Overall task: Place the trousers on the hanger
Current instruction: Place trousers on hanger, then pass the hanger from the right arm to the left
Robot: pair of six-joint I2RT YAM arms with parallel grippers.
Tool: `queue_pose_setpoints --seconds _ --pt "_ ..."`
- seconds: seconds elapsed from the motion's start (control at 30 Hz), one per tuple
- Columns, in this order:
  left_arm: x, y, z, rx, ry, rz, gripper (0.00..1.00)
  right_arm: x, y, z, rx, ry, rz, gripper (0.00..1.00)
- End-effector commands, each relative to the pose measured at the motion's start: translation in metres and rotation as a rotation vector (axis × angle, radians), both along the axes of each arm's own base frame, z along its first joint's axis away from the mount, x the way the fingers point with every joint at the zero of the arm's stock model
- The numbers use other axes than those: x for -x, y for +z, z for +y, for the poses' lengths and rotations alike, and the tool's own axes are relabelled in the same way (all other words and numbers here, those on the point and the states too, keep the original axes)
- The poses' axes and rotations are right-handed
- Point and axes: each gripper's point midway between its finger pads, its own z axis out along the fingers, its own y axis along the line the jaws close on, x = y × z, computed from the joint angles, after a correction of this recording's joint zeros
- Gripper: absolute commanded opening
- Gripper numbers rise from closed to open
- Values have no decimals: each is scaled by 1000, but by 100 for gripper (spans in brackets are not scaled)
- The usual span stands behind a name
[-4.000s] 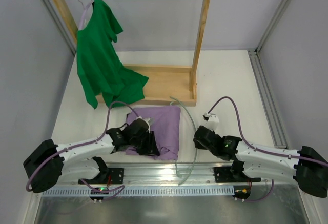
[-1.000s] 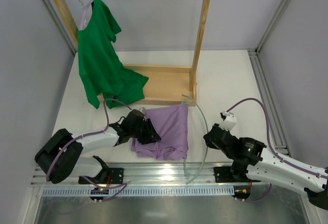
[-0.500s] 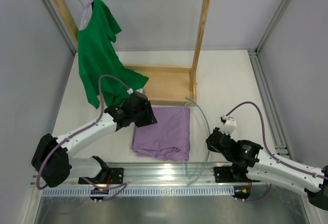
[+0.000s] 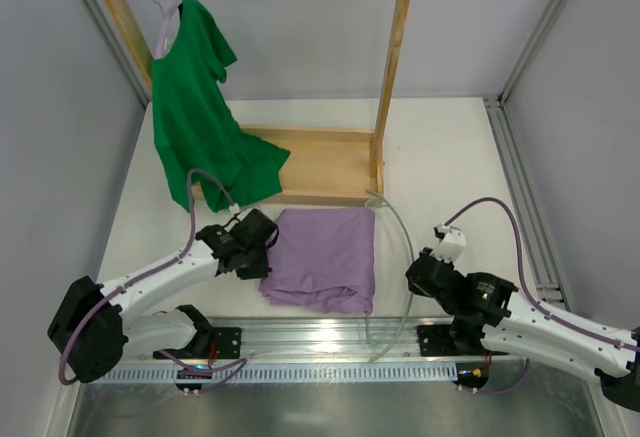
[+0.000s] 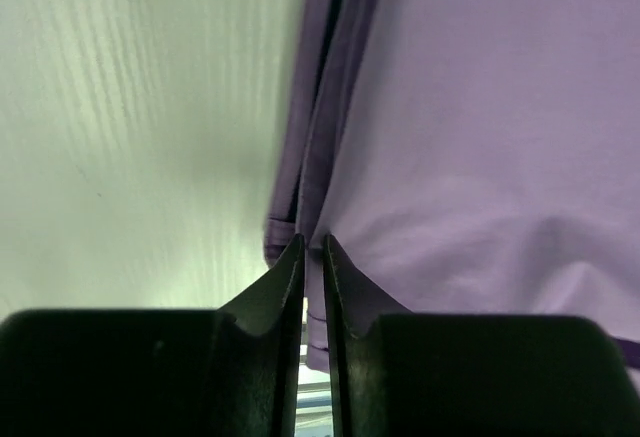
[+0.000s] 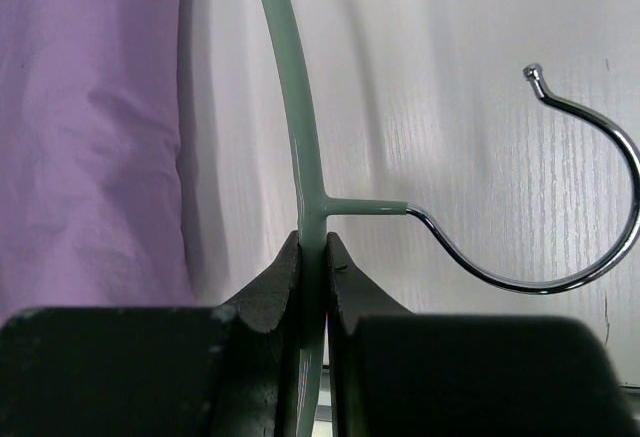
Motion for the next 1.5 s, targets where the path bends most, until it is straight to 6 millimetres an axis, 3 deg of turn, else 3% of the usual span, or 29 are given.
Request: queue_pose_setpoints --seconds 0.0,0.03,0.13,0.27,0.3,0.33,0.37,0.4,0.47,0.53,0.6,0.63,0.83,1.2,1.47 --pt "-2 -11 14 -77 53 5 11 -16 35 7 -60 -36 -93 4" --pt "-3 -17 13 -91 55 27 11 -17 37 8 -60 -34 -99 4" --pt "-14 -7 6 -94 56 16 11 -21 53 13 -59 -5 -129 4" --pt "-44 60 0 -91 29 -132 25 -27 77 16 -36 20 -160 4" --pt "-60 97 -23 11 -1 -208 28 -29 88 18 -44 25 -173 4" --pt "-66 117 -37 79 -45 -253 32 -29 90 20 -26 41 -172 4" --pt "-80 149 -59 193 -77 -346 40 -30 93 21 -23 48 -174 4" --pt "-82 182 -84 324 -116 -373 42 -30 101 23 -32 52 -180 4" --pt "-91 218 -126 528 -128 -366 52 -31 104 24 -24 58 -179 4" --pt "-83 245 -163 702 -182 -299 56 -33 113 26 -30 65 -194 4" --pt "-91 248 -195 812 -159 -248 59 -34 124 29 -41 71 -207 4" --pt "-85 247 -209 845 -170 -215 61 -35 128 29 -34 76 -214 4" --pt "-93 239 -254 949 -117 -155 68 -41 146 38 2 104 -214 4" --pt "-109 203 -276 956 0 -74 67 -44 159 57 -23 154 -221 4" --pt "-112 180 -286 968 33 -8 52 -46 171 63 -25 186 -234 4"
